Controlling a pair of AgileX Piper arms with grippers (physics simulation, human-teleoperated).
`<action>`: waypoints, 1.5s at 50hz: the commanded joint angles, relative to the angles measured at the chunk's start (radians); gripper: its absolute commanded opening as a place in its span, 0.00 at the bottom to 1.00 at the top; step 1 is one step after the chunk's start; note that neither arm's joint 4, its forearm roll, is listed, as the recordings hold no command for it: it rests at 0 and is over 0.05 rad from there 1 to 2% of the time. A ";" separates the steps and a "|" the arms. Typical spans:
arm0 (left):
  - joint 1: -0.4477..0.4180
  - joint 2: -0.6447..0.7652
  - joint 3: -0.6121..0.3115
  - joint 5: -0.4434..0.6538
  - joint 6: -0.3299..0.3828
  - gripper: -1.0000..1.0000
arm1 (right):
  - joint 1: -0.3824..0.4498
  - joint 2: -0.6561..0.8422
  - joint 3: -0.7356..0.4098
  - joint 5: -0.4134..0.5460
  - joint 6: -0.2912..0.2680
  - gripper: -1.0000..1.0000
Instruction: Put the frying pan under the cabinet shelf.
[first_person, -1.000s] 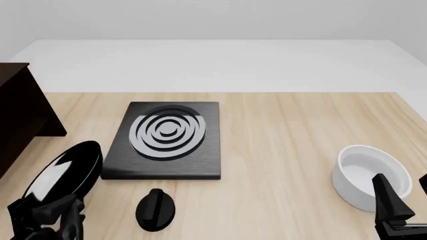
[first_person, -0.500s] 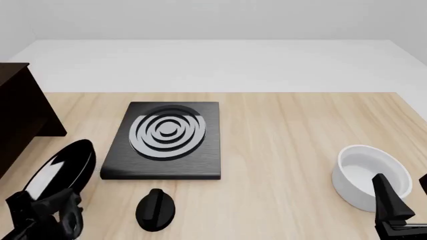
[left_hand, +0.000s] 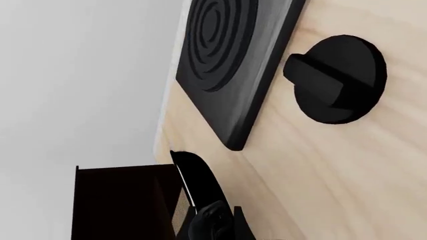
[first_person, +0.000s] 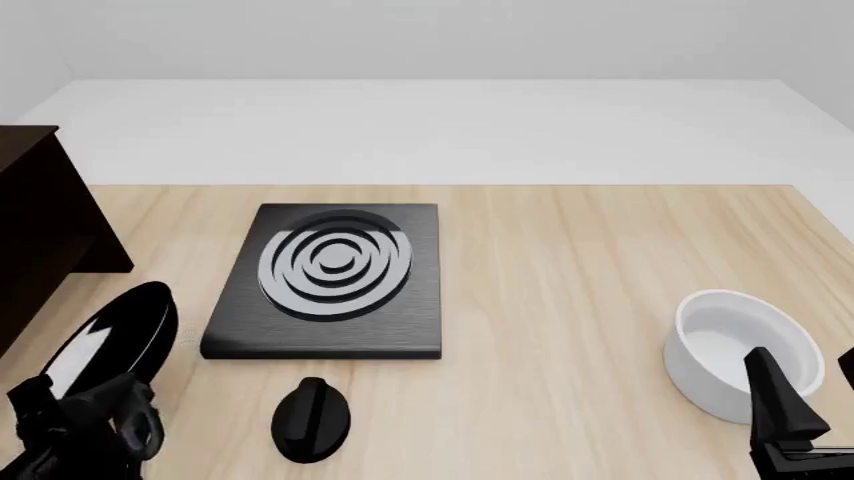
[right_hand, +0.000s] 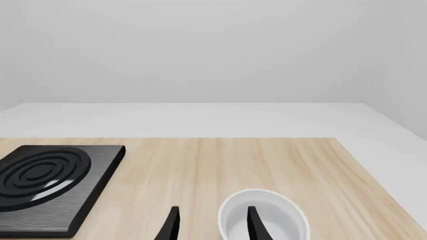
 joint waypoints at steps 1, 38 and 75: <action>0.034 0.057 0.000 -0.071 0.025 0.00 | 0.000 0.000 0.000 0.000 0.000 1.00; 0.119 0.217 0.000 -0.221 0.009 0.00 | 0.000 0.000 0.000 0.000 0.000 1.00; 0.201 0.340 0.000 -0.325 0.004 0.00 | 0.000 0.000 0.000 0.000 0.000 1.00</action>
